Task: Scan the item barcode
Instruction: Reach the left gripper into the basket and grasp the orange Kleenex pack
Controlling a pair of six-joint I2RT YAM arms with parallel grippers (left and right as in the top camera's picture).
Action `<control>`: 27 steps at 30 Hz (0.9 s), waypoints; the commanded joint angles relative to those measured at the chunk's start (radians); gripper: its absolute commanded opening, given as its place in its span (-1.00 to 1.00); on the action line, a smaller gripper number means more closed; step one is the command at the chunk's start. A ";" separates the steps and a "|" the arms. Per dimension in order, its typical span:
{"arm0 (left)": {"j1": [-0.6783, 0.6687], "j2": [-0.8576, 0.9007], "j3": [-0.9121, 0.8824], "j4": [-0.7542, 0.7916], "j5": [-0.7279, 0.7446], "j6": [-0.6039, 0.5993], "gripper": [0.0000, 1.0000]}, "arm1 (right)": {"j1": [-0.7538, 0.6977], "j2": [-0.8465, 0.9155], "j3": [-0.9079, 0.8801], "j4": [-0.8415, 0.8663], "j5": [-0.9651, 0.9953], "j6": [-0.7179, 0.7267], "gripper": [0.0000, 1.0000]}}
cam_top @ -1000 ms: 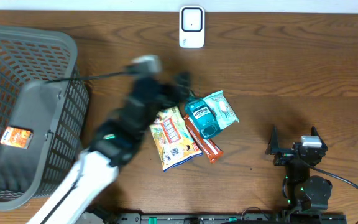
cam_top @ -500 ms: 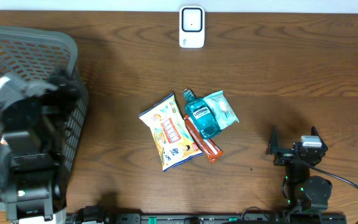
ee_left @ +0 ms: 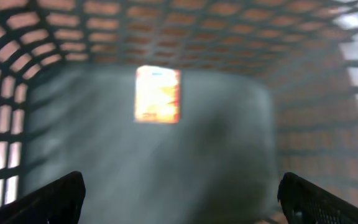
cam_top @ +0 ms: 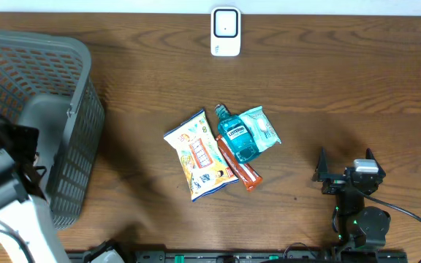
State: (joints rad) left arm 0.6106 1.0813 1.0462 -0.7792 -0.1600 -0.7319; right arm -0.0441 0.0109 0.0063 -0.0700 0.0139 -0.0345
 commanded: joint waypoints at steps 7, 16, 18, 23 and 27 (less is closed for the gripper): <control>0.135 0.262 -0.017 0.006 0.076 0.006 0.96 | 0.008 -0.005 -0.001 -0.003 -0.005 -0.008 0.99; 0.227 0.437 -0.022 0.114 0.228 0.159 0.77 | 0.008 -0.005 -0.001 -0.003 -0.005 -0.008 0.98; 0.235 0.457 -0.022 0.139 0.244 0.181 0.77 | 0.008 -0.005 -0.001 -0.003 -0.005 -0.008 0.99; 0.237 0.481 -0.026 0.181 0.246 0.209 0.78 | 0.008 -0.005 -0.001 -0.003 -0.005 -0.008 0.99; 0.237 0.483 -0.048 0.230 0.246 0.209 0.77 | 0.008 -0.005 -0.001 -0.003 -0.005 -0.008 0.98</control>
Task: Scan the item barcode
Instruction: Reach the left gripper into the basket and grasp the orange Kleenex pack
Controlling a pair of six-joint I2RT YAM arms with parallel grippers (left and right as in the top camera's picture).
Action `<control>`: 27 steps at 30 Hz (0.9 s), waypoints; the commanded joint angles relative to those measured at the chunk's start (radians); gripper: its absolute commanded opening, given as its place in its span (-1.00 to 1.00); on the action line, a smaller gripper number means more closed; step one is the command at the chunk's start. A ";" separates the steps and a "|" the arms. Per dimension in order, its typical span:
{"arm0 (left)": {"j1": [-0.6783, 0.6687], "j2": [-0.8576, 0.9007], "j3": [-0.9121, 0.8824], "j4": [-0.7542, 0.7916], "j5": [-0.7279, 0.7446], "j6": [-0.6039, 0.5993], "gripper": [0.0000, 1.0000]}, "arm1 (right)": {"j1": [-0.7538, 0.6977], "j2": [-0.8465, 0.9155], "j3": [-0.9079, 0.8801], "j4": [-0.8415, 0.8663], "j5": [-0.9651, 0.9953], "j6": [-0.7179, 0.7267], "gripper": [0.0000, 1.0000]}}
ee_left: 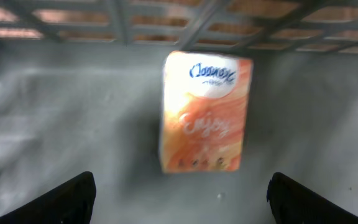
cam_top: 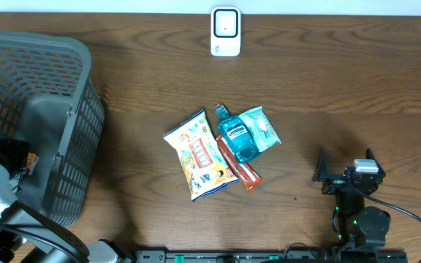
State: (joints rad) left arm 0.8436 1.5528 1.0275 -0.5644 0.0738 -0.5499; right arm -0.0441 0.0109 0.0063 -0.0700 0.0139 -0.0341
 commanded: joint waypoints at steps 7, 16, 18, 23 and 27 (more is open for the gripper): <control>0.004 0.012 -0.110 0.121 -0.002 0.027 0.77 | 0.008 -0.005 -0.001 -0.003 -0.005 -0.008 0.99; 0.004 0.015 -0.130 0.182 -0.033 0.027 0.77 | 0.008 -0.005 -0.001 -0.003 -0.005 -0.008 0.98; 0.004 0.021 -0.130 0.188 -0.037 0.027 0.76 | 0.008 -0.005 -0.001 -0.003 -0.005 -0.008 0.98; 0.004 0.060 -0.130 0.209 -0.037 0.027 0.52 | 0.008 -0.005 -0.001 -0.003 -0.005 -0.008 0.98; 0.004 0.124 -0.130 0.228 -0.037 0.027 0.35 | 0.008 -0.005 -0.001 -0.003 -0.005 -0.008 0.99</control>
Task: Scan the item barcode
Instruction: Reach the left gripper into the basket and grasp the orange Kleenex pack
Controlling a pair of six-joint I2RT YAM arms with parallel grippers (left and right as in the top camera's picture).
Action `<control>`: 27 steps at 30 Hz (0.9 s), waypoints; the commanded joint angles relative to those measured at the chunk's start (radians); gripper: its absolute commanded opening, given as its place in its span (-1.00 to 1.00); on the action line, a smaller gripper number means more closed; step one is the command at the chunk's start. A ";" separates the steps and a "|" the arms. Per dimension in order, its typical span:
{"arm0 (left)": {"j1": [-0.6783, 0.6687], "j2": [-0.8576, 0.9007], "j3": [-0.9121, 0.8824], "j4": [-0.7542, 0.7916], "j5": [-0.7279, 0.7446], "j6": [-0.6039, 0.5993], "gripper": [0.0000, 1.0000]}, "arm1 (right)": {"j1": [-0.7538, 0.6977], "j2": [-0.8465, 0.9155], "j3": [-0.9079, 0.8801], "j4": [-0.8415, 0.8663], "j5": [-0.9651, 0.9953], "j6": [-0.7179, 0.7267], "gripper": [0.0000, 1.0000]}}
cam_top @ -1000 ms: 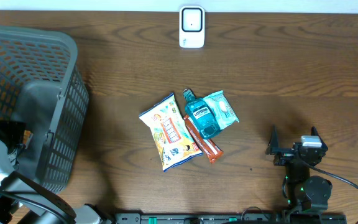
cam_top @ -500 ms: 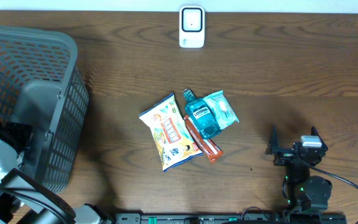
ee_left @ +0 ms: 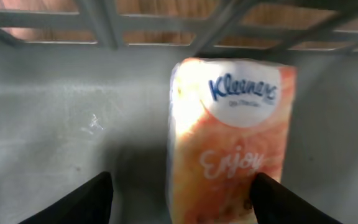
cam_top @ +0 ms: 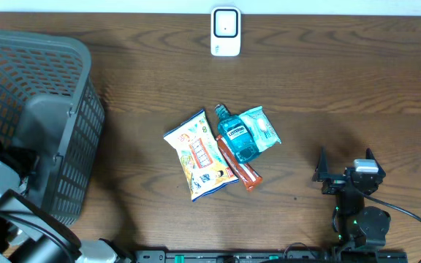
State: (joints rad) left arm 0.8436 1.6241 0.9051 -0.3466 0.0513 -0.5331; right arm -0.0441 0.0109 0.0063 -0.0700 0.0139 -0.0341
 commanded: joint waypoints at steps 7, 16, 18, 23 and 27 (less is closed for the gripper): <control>0.004 0.143 -0.008 0.024 -0.014 0.010 -0.58 | 0.008 -0.005 -0.001 -0.003 -0.005 -0.008 0.98; 0.004 0.115 -0.007 0.008 0.035 0.010 -0.85 | 0.008 -0.005 -0.001 -0.003 -0.005 -0.008 0.98; 0.004 0.086 -0.007 0.004 0.082 0.010 -0.85 | 0.008 -0.005 -0.001 -0.003 -0.005 -0.008 0.99; 0.004 -0.028 -0.007 -0.025 0.197 0.010 -0.85 | 0.008 -0.005 -0.001 -0.003 -0.005 -0.008 0.99; -0.010 -0.152 -0.007 -0.066 0.272 0.010 -0.85 | 0.008 -0.005 -0.001 -0.003 -0.005 -0.008 0.98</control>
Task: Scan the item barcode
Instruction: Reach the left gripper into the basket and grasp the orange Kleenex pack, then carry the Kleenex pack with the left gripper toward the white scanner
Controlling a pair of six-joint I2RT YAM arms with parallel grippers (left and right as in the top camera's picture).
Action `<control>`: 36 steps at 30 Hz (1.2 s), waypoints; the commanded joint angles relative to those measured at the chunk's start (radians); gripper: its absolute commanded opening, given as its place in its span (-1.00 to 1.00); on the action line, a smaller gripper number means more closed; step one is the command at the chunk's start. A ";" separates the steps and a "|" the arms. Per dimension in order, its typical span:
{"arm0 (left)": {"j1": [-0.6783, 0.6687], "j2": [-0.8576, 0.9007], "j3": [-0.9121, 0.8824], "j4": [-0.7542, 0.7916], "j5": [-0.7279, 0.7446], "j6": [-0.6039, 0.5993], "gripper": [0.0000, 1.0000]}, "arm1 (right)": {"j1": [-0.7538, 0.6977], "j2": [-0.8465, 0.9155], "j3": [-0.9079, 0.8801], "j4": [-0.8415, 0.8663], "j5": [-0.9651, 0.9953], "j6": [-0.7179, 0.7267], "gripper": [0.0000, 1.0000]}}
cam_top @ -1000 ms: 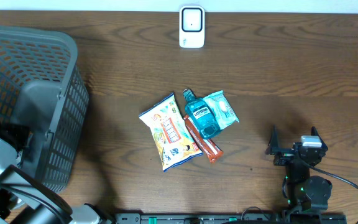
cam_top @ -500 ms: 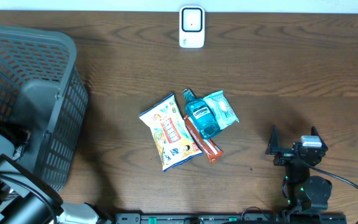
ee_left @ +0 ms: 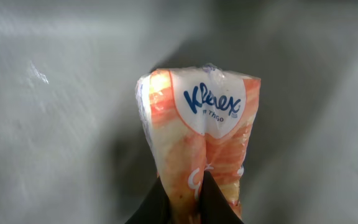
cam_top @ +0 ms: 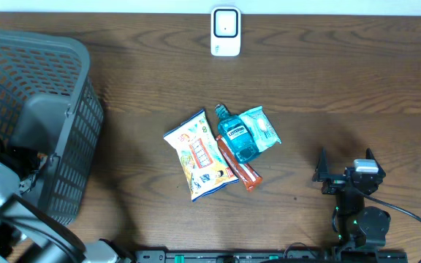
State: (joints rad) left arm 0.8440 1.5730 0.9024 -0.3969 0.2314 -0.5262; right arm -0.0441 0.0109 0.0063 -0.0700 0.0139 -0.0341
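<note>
An orange and white Kleenex tissue pack (ee_left: 197,124) fills the left wrist view, pinched at its lower end by my left gripper (ee_left: 185,199), which is shut on it over the grey basket floor (ee_left: 55,124). In the overhead view the left arm (cam_top: 6,183) reaches into the grey basket (cam_top: 57,95) at the left; the pack is hidden there. The white barcode scanner (cam_top: 226,31) stands at the table's far edge. My right gripper (cam_top: 344,159) rests open at the front right.
In the middle of the table lie a snack bag (cam_top: 198,155), a blue mouthwash bottle (cam_top: 235,137), a teal packet (cam_top: 262,126) and an orange stick pack (cam_top: 241,170). The basket's mesh walls surround the left arm.
My left gripper was open with its fingers either side of the Kleenex pack. Now it is shut on the pack's lower end, and the wrapper is creased inward.
The left gripper was open inside the basket with the pack far off. It then stood closer, with the pack between and ahead of its fingers, then closer again. Now it grips the pack. The right arm and the table items have not moved.
</note>
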 commanded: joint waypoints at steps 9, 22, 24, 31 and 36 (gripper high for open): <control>-0.113 -0.445 -0.004 -0.058 0.215 -0.002 -0.86 | 0.008 -0.005 -0.001 -0.003 -0.005 -0.008 0.99; -0.402 -0.874 -0.004 -0.046 0.176 -0.140 -0.86 | 0.008 -0.005 -0.001 -0.003 -0.005 -0.008 0.98; -0.466 -0.895 -0.004 -0.041 0.182 -0.150 -0.85 | 0.008 -0.005 -0.001 -0.003 -0.005 -0.008 0.99; -0.809 -0.854 -0.005 0.006 0.237 -0.140 -0.86 | 0.008 -0.005 -0.001 -0.003 -0.005 -0.008 0.99; -1.121 -0.741 -0.005 0.187 0.236 -0.039 -0.86 | 0.008 -0.005 -0.001 -0.003 -0.005 -0.008 0.99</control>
State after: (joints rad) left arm -0.1501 0.7788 0.8974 -0.2649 0.4477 -0.6395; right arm -0.0441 0.0109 0.0063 -0.0708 0.0135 -0.0341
